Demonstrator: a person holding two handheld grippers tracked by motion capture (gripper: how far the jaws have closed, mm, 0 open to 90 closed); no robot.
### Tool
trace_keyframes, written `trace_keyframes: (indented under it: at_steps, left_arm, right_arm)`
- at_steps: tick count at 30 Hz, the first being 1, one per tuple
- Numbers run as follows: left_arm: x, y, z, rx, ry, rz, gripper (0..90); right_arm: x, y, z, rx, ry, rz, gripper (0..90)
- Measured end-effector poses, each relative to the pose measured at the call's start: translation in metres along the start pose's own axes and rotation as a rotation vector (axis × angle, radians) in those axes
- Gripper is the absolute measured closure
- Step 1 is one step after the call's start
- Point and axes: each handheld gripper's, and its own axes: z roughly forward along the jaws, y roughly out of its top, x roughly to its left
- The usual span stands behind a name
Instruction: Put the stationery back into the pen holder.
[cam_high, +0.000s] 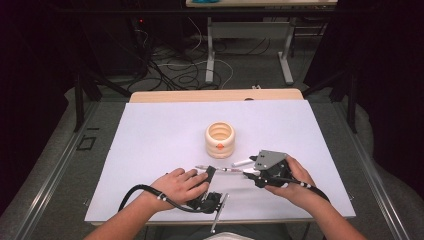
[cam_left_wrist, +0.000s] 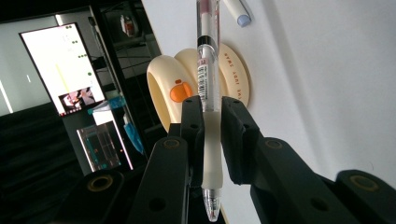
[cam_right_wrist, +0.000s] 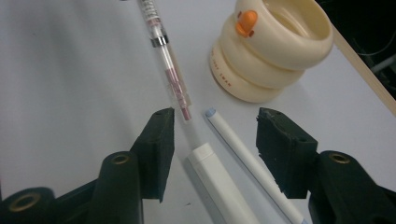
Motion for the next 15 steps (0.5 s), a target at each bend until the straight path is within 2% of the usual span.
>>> trace_keyframes:
  at_steps: [2,4,7,8,9,12,13,15]
  left_arm:
    - [0.000,-0.001,0.001,-0.002,0.011,0.007,80.1]
    - [-0.001,-0.001,0.000,-0.002,0.004,0.001,80.1]
    - [-0.006,-0.002,0.000,0.000,-0.014,-0.028,80.1]
    - [-0.005,-0.001,0.000,0.004,-0.014,-0.006,80.1]
    - [-0.006,-0.001,0.000,0.006,-0.014,-0.001,80.1]
    - [-0.008,-0.001,0.000,0.002,-0.028,-0.014,80.1]
    - [-0.006,0.000,-0.001,0.008,-0.020,0.008,80.1]
    - [-0.008,0.000,-0.001,0.005,-0.023,-0.002,80.1]
  right_arm:
    - [0.001,0.007,0.002,0.021,0.024,-0.016,52.4]
    - [0.001,0.013,0.005,0.035,0.049,-0.029,56.3]
    - [0.003,0.024,0.010,0.049,0.107,-0.032,58.9]
    - [0.004,0.028,0.012,0.056,0.124,-0.032,60.0]
    - [0.006,0.032,0.014,0.066,0.143,-0.025,60.4]
    - [0.009,0.042,0.020,0.094,0.174,-0.051,61.2]
    - [0.011,0.046,0.023,0.107,0.180,-0.051,61.2]
    - [0.013,0.051,0.027,0.117,0.190,-0.062,61.3]
